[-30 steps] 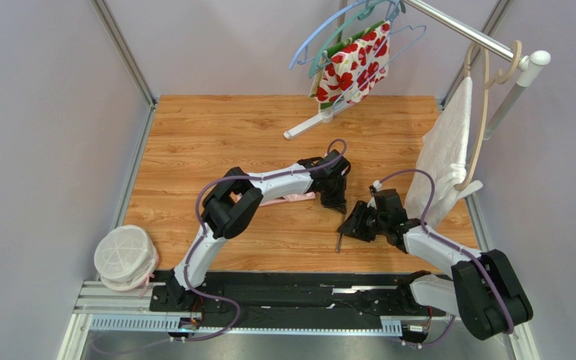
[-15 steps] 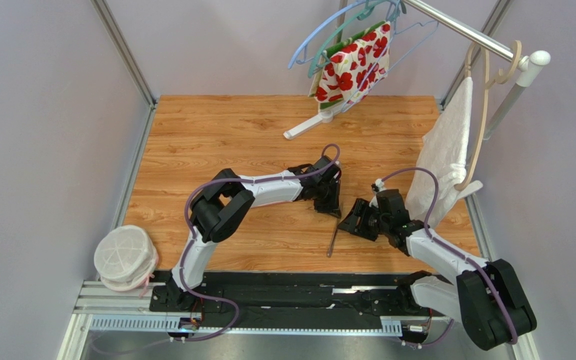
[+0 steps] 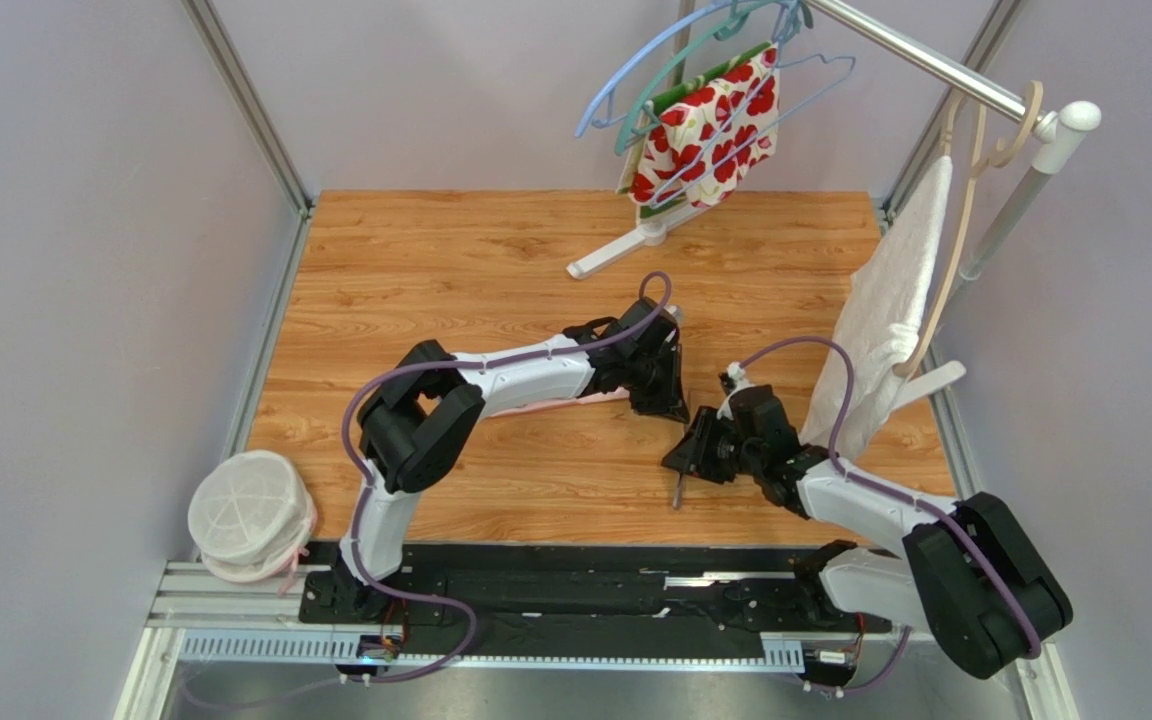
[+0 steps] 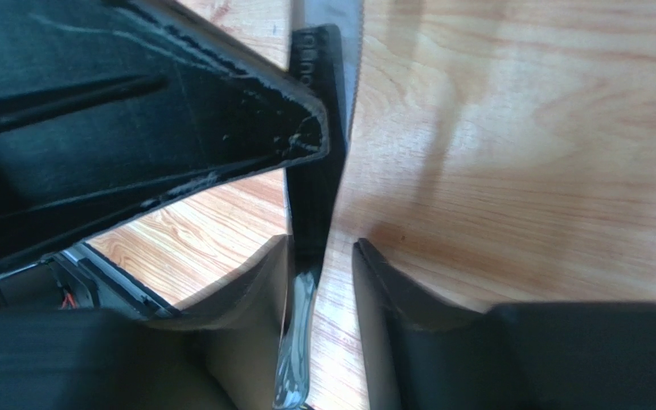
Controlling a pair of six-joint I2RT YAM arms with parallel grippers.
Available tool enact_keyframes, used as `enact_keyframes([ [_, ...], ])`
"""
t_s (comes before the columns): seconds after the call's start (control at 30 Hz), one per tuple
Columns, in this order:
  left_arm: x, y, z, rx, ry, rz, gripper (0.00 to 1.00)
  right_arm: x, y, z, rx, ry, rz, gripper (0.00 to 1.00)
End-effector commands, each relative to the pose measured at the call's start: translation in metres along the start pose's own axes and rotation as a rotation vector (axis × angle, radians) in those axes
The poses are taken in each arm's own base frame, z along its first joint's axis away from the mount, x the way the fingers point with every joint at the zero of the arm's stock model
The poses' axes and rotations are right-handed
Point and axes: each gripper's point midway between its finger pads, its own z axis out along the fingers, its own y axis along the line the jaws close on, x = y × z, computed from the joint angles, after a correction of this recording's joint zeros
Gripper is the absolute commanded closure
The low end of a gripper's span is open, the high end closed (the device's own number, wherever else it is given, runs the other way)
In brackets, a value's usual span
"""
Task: Fold the napkin into a case and place the utensils inside
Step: Pass from the left arm to the right, then pass from the right arm to the left
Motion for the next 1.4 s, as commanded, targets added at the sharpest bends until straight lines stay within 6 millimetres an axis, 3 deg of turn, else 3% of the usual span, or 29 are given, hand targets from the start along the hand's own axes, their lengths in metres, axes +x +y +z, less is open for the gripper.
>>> enact_keyframes([
  [0.0, -0.023, -0.038, -0.035, 0.111, -0.078, 0.0, 1.0, -0.01, 0.001, 0.004, 0.003, -0.05, -0.008, 0.86],
  [0.03, -0.023, -0.039, -0.037, 0.115, -0.081, 0.004, 1.0, -0.014, 0.006, 0.003, -0.005, -0.052, -0.03, 0.97],
  [0.07, -0.023, -0.037, -0.039, 0.11, -0.082, 0.006, 1.0, -0.015, 0.008, 0.002, -0.011, -0.044, -0.048, 1.0],
  [0.17, -0.021, -0.033, -0.054, 0.105, -0.07, 0.058, 1.0, -0.023, 0.015, -0.006, -0.014, -0.049, -0.155, 1.0],
  [0.23, -0.029, -0.026, -0.079, 0.102, -0.103, 0.1, 0.85, -0.029, 0.023, -0.011, -0.024, -0.056, -0.224, 1.0],
  [0.27, -0.024, -0.01, -0.085, 0.074, -0.108, 0.094, 0.71, -0.04, 0.035, -0.014, -0.054, -0.068, -0.298, 1.0],
  [0.3, -0.037, -0.014, -0.115, 0.104, -0.171, 0.125, 0.68, -0.044, 0.039, -0.015, -0.057, -0.067, -0.327, 1.0],
  [0.33, -0.033, -0.005, -0.129, 0.079, -0.17, 0.126, 0.64, -0.041, 0.038, -0.013, -0.047, -0.031, -0.35, 1.0],
  [0.37, -0.03, 0.005, -0.141, 0.057, -0.174, 0.158, 0.51, -0.052, 0.05, -0.015, -0.071, -0.041, -0.42, 1.0],
  [0.4, -0.033, -0.003, -0.174, 0.079, -0.227, 0.192, 0.47, -0.054, 0.051, -0.014, -0.069, -0.034, -0.452, 1.0],
  [0.43, -0.032, 0.012, -0.191, 0.049, -0.223, 0.18, 0.38, -0.05, 0.054, -0.014, -0.072, -0.009, -0.506, 1.0],
  [0.47, -0.028, 0.008, -0.219, 0.085, -0.234, 0.207, 0.24, -0.055, 0.054, -0.014, -0.056, -0.022, -0.615, 1.0],
  [0.5, -0.027, 0.012, -0.234, 0.097, -0.232, 0.194, 0.22, -0.06, 0.062, -0.016, -0.063, -0.043, -0.669, 1.0],
  [0.53, -0.028, 0.03, -0.249, 0.087, -0.23, 0.141, 0.13, -0.055, 0.081, -0.017, -0.151, -0.049, -0.744, 1.0],
  [0.6, -0.011, 0.016, -0.277, 0.227, -0.19, 0.145, 0.1, -0.068, 0.109, -0.024, -0.192, -0.135, -0.932, 1.0],
  [0.63, -0.003, 0.021, -0.283, 0.249, -0.146, 0.114, 0.1, -0.055, 0.122, -0.025, -0.223, -0.11, -1.017, 1.0],
  [0.7, 0.008, 0.022, -0.3, 0.318, -0.104, 0.089, 0.1, -0.053, 0.133, -0.021, -0.213, -0.088, -1.153, 1.0],
  [0.73, 0.016, 0.024, -0.299, 0.329, -0.087, 0.084, 0.1, -0.053, 0.146, -0.023, -0.214, -0.082, -1.263, 1.0],
  [0.8, 0.026, 0.02, -0.302, 0.375, -0.076, 0.094, 0.11, -0.051, 0.146, -0.015, -0.172, -0.041, -1.351, 1.0],
  [0.83, 0.033, 0.025, -0.298, 0.379, -0.05, 0.079, 0.13, -0.047, 0.157, -0.018, -0.198, -0.031, -1.442, 1.0],
  [0.97, 0.052, 0.03, -0.289, 0.426, 0.013, 0.045, 0.24, -0.035, 0.18, -0.021, -0.255, -0.029, -1.568, 1.0],
  [1.03, 0.057, 0.032, -0.286, 0.443, 0.0, 0.044, 0.24, -0.024, 0.181, -0.02, -0.26, 0.002, -1.603, 1.0],
  [1.2, 0.065, 0.04, -0.288, 0.397, -0.033, 0.046, 0.26, -0.015, 0.175, -0.02, -0.219, 0.026, -1.68, 1.0],
  [1.37, 0.067, 0.044, -0.283, 0.389, -0.002, 0.021, 0.32, -0.009, 0.182, -0.03, -0.227, -0.027, -1.713, 1.0],
])
